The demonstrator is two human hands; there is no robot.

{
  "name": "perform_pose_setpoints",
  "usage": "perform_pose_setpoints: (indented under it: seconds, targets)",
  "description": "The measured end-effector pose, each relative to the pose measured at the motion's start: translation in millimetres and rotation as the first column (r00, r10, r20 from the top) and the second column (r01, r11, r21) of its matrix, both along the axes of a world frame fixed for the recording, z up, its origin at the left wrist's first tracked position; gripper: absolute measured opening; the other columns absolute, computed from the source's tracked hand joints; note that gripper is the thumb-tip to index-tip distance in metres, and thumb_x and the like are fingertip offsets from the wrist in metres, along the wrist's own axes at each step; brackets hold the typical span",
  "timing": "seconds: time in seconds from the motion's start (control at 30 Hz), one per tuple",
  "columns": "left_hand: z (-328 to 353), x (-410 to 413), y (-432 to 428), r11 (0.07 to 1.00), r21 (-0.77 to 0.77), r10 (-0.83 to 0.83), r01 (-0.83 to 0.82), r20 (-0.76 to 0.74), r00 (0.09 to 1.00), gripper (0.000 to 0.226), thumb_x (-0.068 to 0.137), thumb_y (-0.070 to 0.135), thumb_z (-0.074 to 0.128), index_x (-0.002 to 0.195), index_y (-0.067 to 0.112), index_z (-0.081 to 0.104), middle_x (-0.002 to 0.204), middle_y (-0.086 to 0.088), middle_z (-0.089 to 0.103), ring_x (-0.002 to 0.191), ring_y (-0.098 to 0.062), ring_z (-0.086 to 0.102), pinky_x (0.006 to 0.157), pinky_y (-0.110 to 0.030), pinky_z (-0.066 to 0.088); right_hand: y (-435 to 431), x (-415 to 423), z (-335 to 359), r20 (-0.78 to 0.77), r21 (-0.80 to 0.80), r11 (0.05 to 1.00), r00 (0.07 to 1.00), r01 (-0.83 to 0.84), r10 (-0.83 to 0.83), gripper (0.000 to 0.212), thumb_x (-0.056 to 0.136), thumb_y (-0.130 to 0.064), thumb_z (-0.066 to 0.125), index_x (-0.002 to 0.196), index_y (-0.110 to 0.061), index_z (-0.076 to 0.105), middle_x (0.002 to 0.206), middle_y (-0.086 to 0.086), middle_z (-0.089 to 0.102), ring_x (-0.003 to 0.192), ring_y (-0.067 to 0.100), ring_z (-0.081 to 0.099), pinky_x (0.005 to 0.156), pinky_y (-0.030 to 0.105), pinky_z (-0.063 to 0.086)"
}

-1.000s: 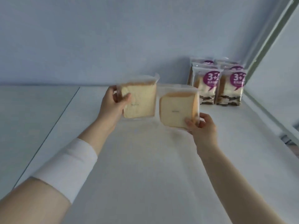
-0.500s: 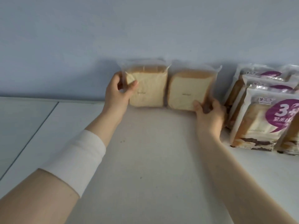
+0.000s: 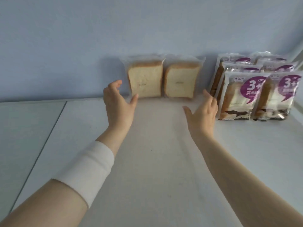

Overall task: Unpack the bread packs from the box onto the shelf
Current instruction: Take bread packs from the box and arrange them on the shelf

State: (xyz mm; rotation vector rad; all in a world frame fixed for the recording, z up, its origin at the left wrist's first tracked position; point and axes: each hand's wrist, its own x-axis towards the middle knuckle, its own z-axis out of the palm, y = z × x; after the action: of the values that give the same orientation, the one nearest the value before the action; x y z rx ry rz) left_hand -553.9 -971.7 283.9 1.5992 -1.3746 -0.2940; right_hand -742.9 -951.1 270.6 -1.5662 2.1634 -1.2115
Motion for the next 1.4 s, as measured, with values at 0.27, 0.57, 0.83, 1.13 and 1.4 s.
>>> perform_pose_setpoints:
  seconds: [0.27,0.57,0.83,1.13,1.4]
  targets:
    - [12.6,-38.9,139.0,0.872,0.304,-0.480,0.384,0.682,0.551,0.046,0.085,0.023,0.061,0.124,0.012,0.040,0.124,-0.012,0.041,0.114,-0.032,0.042,0.088,-0.038,0.035,163.7,-10.5,12.0,-0.499,0.189,0.980,0.866,0.059,0.044,0.054,0.084,-0.013,0.062,0.133,-0.013,0.039,0.138,0.011,0.035,0.128,0.032,0.029,0.095,0.041,0.036]
    - [33.0,-192.2,300.0,0.703,0.308,-0.589,0.641,0.757,0.283,0.038,0.087,0.018,0.058,0.120,0.012,0.040,0.121,-0.012,0.044,0.110,-0.030,0.043,0.086,-0.037,0.038,372.2,-126.7,20.1,-0.548,0.213,0.895,0.806,0.392,-0.222,0.051,0.086,-0.008,0.056,0.133,-0.013,0.037,0.138,0.012,0.032,0.127,0.032,0.029,0.095,0.042,0.037]
    - [-38.5,-409.6,486.9,0.451,0.472,-0.615,0.758,0.780,-0.120,0.031,0.092,0.015,0.045,0.122,0.011,0.038,0.125,-0.014,0.043,0.117,-0.032,0.041,0.093,-0.042,0.038,605.5,-284.1,-51.9,-0.525,0.480,0.605,0.761,0.635,-0.382,0.053,0.084,-0.012,0.059,0.131,-0.013,0.036,0.137,0.014,0.032,0.127,0.033,0.029,0.096,0.045,0.040]
    - [-167.8,-551.5,593.4,0.240,0.738,-0.654,0.630,0.603,-0.457,0.040,0.088,0.016,0.055,0.124,0.010,0.037,0.126,-0.014,0.045,0.116,-0.031,0.044,0.092,-0.041,0.039,766.8,-383.5,-172.2,-0.462,0.718,0.208,0.679,0.664,-0.571,0.036,0.088,-0.009,0.048,0.123,-0.012,0.041,0.130,0.013,0.041,0.119,0.032,0.037,0.088,0.044,0.044]
    - [-296.6,-671.4,596.2,0.115,0.877,-0.693,0.466,0.407,-0.595,0.031,0.090,0.014,0.050,0.118,0.010,0.039,0.125,-0.013,0.046,0.114,-0.030,0.044,0.092,-0.038,0.037,761.5,-475.2,-283.9,-0.310,0.862,0.101,0.673,0.498,-0.672,0.032,0.091,-0.017,0.046,0.122,-0.013,0.040,0.123,0.009,0.041,0.113,0.028,0.040,0.081,0.036,0.044]
